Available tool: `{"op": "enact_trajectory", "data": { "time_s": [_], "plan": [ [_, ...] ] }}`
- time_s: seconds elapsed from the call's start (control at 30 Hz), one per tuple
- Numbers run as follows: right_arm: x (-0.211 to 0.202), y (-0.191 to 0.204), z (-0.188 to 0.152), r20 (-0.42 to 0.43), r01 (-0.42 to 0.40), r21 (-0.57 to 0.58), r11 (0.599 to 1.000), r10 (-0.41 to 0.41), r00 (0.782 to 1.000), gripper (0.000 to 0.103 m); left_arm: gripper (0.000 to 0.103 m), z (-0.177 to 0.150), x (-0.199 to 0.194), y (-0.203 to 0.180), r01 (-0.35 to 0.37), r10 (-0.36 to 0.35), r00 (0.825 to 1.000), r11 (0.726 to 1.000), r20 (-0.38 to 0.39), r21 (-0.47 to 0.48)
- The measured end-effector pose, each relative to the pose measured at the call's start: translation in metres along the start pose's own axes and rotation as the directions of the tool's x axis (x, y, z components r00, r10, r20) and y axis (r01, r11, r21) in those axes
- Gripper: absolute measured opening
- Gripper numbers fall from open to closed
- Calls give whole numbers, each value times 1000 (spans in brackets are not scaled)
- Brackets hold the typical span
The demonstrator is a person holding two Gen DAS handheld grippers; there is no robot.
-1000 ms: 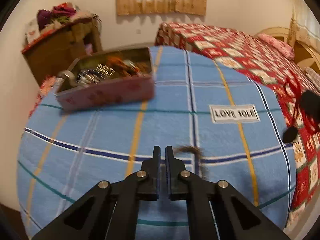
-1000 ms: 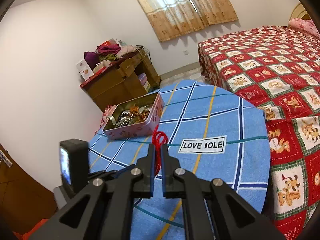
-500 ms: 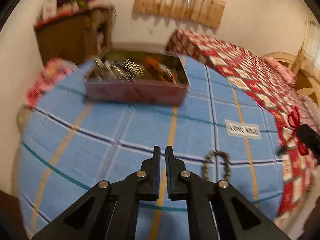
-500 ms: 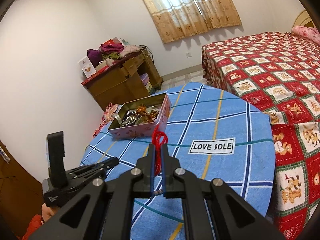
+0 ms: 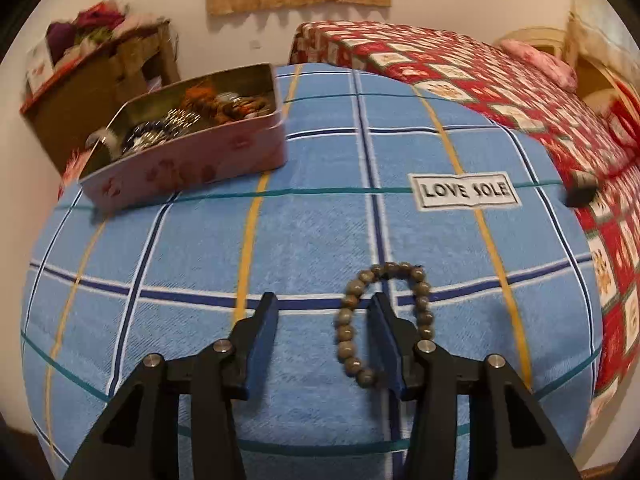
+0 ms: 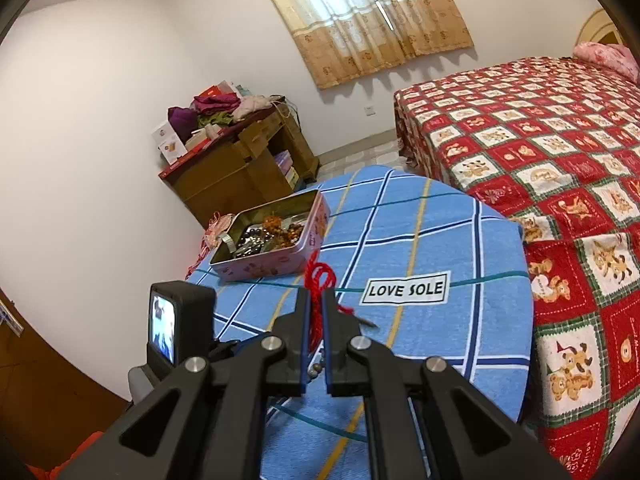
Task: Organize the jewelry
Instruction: 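Grasp the grey bead bracelet with the left tool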
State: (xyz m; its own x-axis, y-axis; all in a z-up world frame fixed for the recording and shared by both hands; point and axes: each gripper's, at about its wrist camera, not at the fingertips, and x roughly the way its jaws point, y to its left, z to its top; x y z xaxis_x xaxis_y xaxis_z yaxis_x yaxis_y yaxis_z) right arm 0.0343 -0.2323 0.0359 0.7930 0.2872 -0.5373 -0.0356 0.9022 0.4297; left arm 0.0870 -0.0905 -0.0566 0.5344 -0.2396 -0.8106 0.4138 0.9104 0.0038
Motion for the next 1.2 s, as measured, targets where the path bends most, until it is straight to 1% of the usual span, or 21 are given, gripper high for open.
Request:
{"op": "enact_trajectory", "data": {
  "time_s": [0.03, 0.07, 0.1, 0.17, 0.23, 0.27, 0.43, 0.5, 0.53, 0.7, 1.0, 1.2],
  "plan": [
    [1, -1, 0, -2, -2, 4, 1000, 2, 1000, 7, 28, -1, -1, 0, 16, -16, 1000, 1000, 4, 3],
    [2, -1, 0, -3, -3, 4, 1000, 3, 1000, 7, 22, -2, -1, -2, 25, -25, 1000, 1000, 10, 13],
    [3, -1, -1, -5, -4, 4, 1000, 4, 1000, 7, 8, -2, -1, -3, 43, -43, 999, 999, 12, 26],
    [3, 0, -2, -6, -6, 5, 1000, 6, 1000, 7, 7, -3, -1, -1, 69, -70, 998, 997, 11, 25],
    [3, 0, -2, -3, -6, 6, 1000, 6, 1000, 7, 7, -4, -4, 4, 110, -110, 994, 994, 21, 0],
    [2, 0, -1, -1, -6, 5, 1000, 6, 1000, 7, 7, -4, -8, 8, 119, -119, 992, 993, 38, -16],
    [3, 2, 1, 6, -6, 0, 1000, 6, 1000, 7, 7, 1, -35, 26, 118, -109, 983, 992, 149, -52],
    [6, 5, 2, 5, -5, -3, 1000, 5, 1000, 7, 7, 4, -46, 34, 105, -90, 979, 992, 181, -71],
    [7, 6, 2, 4, -7, -5, 1000, 7, 1000, 7, 7, 5, -52, 39, 82, -65, 978, 994, 199, -78],
    [16, 18, 5, -4, -26, -24, 999, 26, 1000, 7, 7, 12, -68, 57, 7, 22, 973, 993, 231, -122],
    [29, 55, 22, 21, -76, -99, 992, 79, 997, 7, 7, 18, -80, 86, -110, 152, 959, 977, 240, -180],
    [45, 72, 25, 5, -105, -125, 987, 106, 994, 7, 7, 17, -79, 105, -130, 183, 955, 966, 234, -224]
  ]
}}
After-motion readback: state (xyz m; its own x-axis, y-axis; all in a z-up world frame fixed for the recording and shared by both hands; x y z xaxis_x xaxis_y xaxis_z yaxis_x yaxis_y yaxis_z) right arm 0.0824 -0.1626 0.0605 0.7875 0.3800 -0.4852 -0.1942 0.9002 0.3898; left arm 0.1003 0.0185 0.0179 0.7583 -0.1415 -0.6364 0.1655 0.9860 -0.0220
